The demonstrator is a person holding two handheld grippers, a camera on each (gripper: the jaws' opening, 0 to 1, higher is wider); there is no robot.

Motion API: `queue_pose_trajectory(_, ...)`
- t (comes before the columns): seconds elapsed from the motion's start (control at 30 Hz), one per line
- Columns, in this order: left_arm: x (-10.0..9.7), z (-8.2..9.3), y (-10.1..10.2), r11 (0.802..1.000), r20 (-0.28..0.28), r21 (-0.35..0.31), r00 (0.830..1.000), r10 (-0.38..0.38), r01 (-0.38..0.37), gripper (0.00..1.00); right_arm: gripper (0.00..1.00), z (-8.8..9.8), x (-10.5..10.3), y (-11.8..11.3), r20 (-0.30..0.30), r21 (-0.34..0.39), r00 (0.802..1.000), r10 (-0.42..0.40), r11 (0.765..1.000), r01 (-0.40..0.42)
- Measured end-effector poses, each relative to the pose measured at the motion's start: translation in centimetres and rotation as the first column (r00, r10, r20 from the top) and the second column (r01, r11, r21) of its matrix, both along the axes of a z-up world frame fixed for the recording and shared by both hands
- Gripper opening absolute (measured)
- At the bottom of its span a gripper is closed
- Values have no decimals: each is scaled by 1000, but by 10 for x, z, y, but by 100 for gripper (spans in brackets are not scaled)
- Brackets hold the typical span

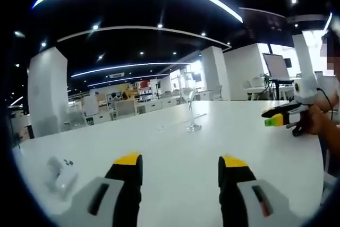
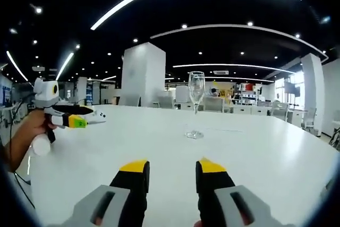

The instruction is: Stand the stemmed glass upright on the table place it in front of you

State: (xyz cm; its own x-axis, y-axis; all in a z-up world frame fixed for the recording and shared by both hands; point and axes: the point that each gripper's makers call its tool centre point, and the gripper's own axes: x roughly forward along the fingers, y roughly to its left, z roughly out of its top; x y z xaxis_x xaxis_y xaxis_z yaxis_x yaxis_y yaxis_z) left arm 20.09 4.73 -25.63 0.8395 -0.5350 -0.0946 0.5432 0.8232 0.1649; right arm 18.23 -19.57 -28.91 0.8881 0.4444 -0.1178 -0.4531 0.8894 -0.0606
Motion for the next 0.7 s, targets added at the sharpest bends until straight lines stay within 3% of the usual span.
queue_pose_trajectory(0.27,-4,1,1,999,28,38,1000,-1,0,57,39,3,-4,4,28,-32,1000,-6,999,7)
queue_pose_trajectory(0.53,-1,2,-2,999,-1,-19,999,-41,41,58,40,2,-5,4,21,-38,1000,2,999,-1)
queue_pose_trajectory(0.7,-1,-2,-6,999,-11,6,999,-53,53,57,40,4,-6,4,28,-33,1000,-4,999,4)
